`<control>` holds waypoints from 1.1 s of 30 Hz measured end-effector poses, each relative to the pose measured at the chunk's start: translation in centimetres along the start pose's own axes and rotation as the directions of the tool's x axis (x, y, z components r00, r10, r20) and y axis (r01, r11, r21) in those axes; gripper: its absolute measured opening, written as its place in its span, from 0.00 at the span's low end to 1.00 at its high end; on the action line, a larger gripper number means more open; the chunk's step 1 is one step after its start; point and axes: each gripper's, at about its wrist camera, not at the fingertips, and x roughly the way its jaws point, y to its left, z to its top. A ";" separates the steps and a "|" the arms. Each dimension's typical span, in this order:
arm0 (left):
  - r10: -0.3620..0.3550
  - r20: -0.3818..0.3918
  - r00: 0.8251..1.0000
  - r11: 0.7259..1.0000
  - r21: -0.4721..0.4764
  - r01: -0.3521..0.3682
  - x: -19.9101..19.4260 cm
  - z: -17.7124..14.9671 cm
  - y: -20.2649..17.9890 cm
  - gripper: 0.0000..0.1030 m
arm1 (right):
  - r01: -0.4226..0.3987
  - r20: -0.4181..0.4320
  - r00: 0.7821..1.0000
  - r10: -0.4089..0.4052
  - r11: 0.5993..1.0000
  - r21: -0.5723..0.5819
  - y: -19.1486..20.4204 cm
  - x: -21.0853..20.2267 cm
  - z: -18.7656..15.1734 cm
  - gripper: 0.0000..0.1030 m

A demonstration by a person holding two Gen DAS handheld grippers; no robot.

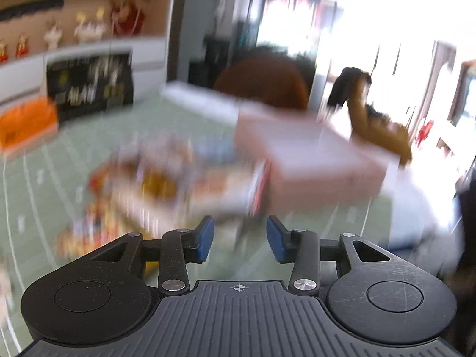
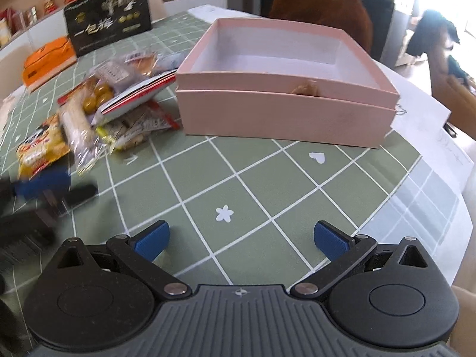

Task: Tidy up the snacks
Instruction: 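Grasp the white-and-red rice cracker bag with the right tool while the left tool reaches for a clear packet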

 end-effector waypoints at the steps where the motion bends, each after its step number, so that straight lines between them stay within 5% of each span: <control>1: -0.008 0.018 1.000 1.000 -0.020 0.008 0.4 1.2 0.6 0.46 | 0.006 0.003 1.000 -0.006 1.000 0.002 0.1 0.1 0.0 1.00; 6: 0.007 -0.103 0.995 0.988 -0.152 -0.022 8.0 5.2 5.4 0.43 | 0.022 0.002 1.000 -0.022 1.000 0.020 0.3 0.3 0.2 1.00; 9: -0.020 -0.257 0.966 0.992 -0.128 -0.014 12.2 4.7 6.7 0.36 | 0.012 -0.010 1.000 -0.011 1.000 0.026 0.1 0.0 0.5 0.91; 15: -0.165 -0.267 0.950 0.985 -0.086 0.147 9.4 1.4 5.8 0.31 | 0.027 0.081 0.996 -0.031 0.998 0.059 -1.3 -3.1 0.9 0.88; 20: -0.275 -0.276 0.921 0.951 -0.218 0.219 6.4 -0.6 5.9 0.31 | -0.066 0.107 0.992 0.064 0.998 0.020 -0.3 -3.2 2.1 0.88; 25: -0.150 -0.208 0.967 0.942 -0.328 0.076 2.5 -0.6 8.9 0.31 | -0.174 0.081 0.980 0.180 0.982 -0.080 3.9 -2.0 2.7 0.88; 29: -0.090 -0.234 0.968 0.949 -0.315 0.012 1.1 -0.1 9.9 0.31 | -0.211 0.031 0.976 0.217 0.968 -0.137 7.0 -0.1 3.7 0.87; 31: -0.097 -0.235 0.967 0.950 -0.313 0.019 0.5 -0.3 10.0 0.31 | -0.219 -0.002 0.975 0.221 0.965 -0.147 7.8 0.1 3.6 0.73; 33: -0.114 -0.234 0.966 0.946 -0.321 0.034 0.0 -0.6 9.7 0.31 | -0.212 0.008 0.977 0.215 0.969 -0.129 7.2 -0.5 3.7 0.72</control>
